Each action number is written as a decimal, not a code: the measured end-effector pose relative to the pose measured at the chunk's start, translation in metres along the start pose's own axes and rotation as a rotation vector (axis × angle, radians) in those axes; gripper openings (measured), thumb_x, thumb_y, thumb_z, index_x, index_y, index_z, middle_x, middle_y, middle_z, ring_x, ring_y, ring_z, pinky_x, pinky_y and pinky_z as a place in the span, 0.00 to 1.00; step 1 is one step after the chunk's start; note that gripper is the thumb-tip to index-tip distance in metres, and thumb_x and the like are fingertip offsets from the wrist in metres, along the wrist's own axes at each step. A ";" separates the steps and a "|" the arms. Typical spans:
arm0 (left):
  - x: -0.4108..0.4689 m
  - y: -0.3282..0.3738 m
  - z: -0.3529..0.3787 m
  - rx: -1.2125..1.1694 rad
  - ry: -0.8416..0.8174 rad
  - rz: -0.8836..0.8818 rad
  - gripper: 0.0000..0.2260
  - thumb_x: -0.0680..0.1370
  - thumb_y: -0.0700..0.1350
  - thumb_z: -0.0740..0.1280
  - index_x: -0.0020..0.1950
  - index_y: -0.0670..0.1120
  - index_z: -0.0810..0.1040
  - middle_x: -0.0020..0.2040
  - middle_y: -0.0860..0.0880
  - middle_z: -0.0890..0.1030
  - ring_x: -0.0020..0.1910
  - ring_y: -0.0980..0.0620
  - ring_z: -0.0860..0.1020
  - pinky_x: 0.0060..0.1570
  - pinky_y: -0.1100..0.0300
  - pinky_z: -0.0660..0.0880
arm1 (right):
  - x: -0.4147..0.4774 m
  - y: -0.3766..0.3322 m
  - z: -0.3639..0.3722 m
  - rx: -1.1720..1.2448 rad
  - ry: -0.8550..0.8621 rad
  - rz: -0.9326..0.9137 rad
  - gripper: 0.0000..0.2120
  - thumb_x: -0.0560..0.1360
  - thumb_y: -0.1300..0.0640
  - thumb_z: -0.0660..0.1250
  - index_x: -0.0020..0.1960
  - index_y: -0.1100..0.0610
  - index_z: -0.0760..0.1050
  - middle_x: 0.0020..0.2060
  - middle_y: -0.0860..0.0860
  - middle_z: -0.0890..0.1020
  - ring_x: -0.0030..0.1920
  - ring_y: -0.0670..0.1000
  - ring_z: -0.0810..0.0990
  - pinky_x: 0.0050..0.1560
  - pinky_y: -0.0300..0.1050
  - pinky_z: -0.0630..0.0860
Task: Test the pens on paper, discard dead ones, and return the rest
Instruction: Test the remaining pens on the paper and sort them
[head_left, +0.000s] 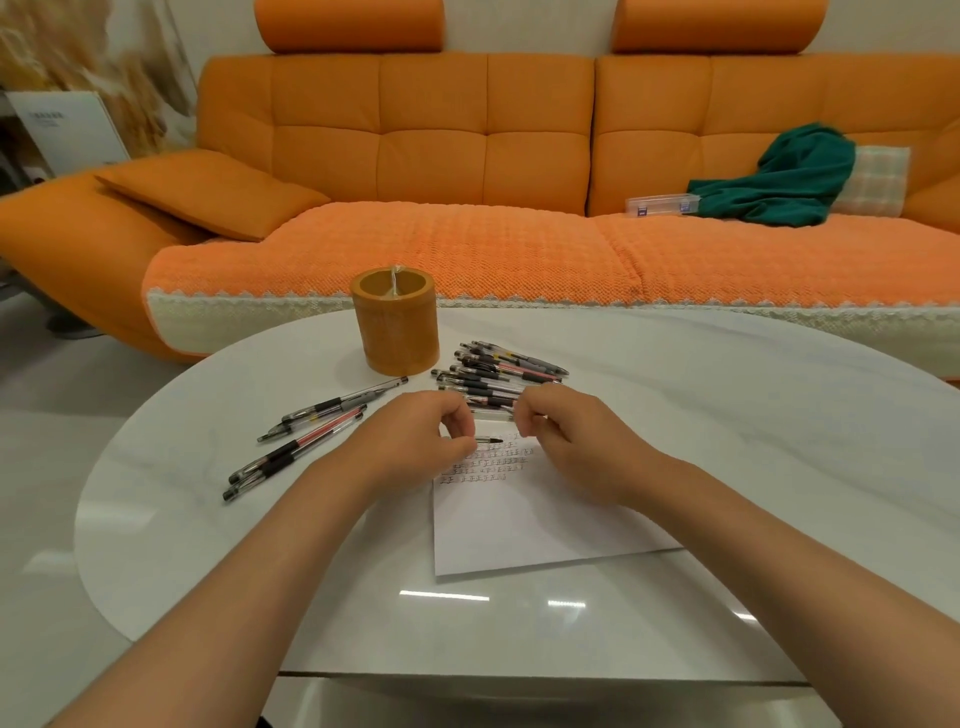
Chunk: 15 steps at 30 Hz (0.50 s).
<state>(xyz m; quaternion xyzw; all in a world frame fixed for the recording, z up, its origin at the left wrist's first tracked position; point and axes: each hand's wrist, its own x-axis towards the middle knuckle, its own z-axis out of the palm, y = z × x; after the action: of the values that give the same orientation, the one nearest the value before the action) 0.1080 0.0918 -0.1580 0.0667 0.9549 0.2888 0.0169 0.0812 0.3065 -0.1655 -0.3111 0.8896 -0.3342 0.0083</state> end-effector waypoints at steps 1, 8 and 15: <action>0.001 0.000 0.001 0.027 -0.011 0.001 0.03 0.77 0.48 0.72 0.46 0.56 0.79 0.45 0.59 0.80 0.40 0.60 0.77 0.36 0.67 0.68 | 0.001 -0.001 0.000 0.079 0.015 0.037 0.17 0.79 0.67 0.56 0.46 0.48 0.76 0.43 0.45 0.78 0.40 0.43 0.76 0.40 0.40 0.70; 0.006 -0.006 0.005 0.059 -0.053 -0.005 0.05 0.76 0.49 0.72 0.47 0.57 0.78 0.48 0.57 0.80 0.41 0.58 0.76 0.36 0.66 0.69 | 0.002 0.000 -0.001 0.595 -0.025 0.224 0.28 0.75 0.76 0.57 0.63 0.50 0.79 0.51 0.52 0.80 0.44 0.51 0.82 0.40 0.42 0.79; 0.010 -0.010 0.009 0.082 -0.058 -0.008 0.13 0.72 0.58 0.76 0.48 0.57 0.73 0.47 0.57 0.77 0.44 0.57 0.75 0.39 0.61 0.72 | -0.002 -0.004 0.010 0.658 -0.027 0.243 0.05 0.80 0.62 0.62 0.49 0.59 0.77 0.34 0.57 0.79 0.30 0.56 0.76 0.25 0.38 0.66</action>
<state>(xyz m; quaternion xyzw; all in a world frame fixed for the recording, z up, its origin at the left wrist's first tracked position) 0.0975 0.0901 -0.1708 0.0719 0.9653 0.2474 0.0431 0.0873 0.2992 -0.1717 -0.1883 0.7644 -0.5955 0.1597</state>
